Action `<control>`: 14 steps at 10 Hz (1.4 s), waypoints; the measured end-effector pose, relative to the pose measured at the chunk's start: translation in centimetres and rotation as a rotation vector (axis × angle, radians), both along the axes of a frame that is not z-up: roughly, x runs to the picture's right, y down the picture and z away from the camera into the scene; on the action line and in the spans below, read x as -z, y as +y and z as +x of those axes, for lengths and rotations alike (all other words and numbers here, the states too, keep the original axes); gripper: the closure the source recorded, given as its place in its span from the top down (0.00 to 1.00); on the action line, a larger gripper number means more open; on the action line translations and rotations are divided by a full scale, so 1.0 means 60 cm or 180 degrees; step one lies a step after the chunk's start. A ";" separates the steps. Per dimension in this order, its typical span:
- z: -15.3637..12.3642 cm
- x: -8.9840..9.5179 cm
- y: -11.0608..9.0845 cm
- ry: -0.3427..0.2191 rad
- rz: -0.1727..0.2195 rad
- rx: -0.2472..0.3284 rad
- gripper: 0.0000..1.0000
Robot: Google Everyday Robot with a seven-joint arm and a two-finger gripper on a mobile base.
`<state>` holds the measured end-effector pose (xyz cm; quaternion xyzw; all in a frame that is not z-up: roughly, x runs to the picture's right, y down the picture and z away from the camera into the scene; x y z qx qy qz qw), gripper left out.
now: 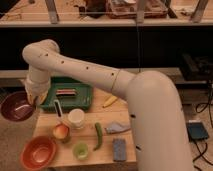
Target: Stack bowls on top of each other
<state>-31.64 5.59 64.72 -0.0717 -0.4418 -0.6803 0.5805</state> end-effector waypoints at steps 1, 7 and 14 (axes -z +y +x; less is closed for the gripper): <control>0.004 0.009 0.023 0.0003 -0.0013 -0.0004 0.18; 0.038 0.016 0.157 0.0121 -0.0079 -0.0036 0.18; 0.041 -0.021 0.241 0.0224 -0.0107 0.0002 0.20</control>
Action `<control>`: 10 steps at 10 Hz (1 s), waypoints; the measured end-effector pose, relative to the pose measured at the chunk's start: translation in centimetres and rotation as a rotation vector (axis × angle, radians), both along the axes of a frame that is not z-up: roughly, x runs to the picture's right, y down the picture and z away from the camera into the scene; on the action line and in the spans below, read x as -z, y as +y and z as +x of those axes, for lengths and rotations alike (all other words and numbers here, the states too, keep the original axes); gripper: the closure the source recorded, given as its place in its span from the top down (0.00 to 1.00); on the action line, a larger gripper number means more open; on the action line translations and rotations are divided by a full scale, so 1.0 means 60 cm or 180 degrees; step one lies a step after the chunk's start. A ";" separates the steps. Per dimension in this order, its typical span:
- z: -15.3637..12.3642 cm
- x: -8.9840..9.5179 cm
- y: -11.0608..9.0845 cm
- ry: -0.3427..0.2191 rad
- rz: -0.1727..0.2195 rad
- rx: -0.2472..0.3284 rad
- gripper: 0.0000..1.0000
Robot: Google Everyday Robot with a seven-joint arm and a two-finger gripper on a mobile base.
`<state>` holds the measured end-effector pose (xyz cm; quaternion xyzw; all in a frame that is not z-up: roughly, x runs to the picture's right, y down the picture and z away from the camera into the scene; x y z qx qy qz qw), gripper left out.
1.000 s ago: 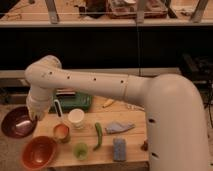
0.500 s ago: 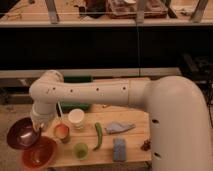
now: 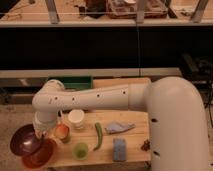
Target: Stack bowls on top of each other
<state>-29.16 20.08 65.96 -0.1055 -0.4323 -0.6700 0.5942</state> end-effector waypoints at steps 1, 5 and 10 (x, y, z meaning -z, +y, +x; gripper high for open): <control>-0.001 -0.001 0.005 0.0007 0.0005 0.0030 0.26; -0.008 -0.013 0.033 0.0054 0.0015 0.0138 0.68; -0.018 -0.022 0.050 0.0118 0.0043 0.0256 0.80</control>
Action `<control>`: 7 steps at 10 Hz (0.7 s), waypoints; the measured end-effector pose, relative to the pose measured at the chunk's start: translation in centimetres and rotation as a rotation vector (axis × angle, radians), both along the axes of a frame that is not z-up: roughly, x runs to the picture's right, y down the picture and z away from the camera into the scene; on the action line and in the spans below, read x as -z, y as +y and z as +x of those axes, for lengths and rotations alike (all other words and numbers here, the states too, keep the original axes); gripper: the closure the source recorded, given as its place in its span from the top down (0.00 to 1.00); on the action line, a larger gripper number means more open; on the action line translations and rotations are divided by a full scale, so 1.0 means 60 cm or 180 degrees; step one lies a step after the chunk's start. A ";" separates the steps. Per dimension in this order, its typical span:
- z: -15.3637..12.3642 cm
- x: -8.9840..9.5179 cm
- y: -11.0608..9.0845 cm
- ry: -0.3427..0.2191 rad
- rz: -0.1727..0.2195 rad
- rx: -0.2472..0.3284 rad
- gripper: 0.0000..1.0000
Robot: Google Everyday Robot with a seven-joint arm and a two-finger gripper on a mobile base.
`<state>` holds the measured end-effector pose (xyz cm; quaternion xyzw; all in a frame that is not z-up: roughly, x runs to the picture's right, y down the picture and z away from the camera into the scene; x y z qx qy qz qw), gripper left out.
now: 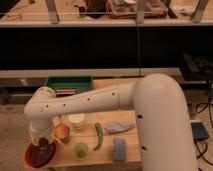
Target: Stack bowls on top of each other
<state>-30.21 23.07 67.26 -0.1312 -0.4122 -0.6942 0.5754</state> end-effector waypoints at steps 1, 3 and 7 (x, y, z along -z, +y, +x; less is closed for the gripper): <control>0.000 0.000 0.000 0.0013 0.0010 0.0001 0.80; -0.003 0.004 -0.002 0.0018 0.0052 -0.0010 0.80; -0.013 0.029 -0.025 -0.0031 0.0215 -0.0017 0.80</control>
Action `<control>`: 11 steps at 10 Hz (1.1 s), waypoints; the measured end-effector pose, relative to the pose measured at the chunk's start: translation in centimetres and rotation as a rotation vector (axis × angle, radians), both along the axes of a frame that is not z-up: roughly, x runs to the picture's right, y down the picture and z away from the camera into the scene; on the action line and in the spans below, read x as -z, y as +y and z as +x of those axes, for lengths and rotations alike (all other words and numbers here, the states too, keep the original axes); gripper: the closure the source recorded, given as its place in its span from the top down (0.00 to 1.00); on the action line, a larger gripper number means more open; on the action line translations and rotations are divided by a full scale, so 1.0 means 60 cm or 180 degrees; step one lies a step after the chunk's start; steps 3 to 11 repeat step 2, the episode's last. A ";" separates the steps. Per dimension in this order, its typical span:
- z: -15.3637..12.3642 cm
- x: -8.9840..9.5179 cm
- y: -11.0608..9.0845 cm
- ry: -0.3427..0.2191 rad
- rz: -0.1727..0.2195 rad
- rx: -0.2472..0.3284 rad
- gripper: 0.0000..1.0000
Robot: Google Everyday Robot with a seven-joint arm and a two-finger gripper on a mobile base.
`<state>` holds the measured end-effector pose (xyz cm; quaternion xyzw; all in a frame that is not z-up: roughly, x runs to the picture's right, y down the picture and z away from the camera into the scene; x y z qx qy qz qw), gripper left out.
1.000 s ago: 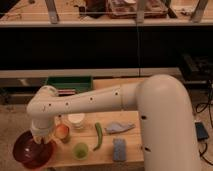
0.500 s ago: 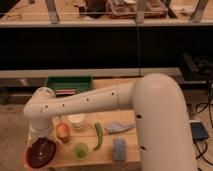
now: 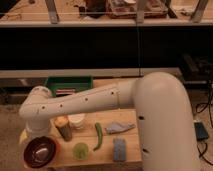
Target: Stack bowls on top of each other
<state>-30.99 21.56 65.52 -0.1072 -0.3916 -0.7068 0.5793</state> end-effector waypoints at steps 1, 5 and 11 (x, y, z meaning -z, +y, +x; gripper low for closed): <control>0.000 0.003 -0.004 0.0002 0.0025 0.0009 0.80; -0.003 0.009 -0.008 -0.0007 0.0051 0.0021 0.80; -0.003 0.009 -0.008 -0.0007 0.0051 0.0021 0.80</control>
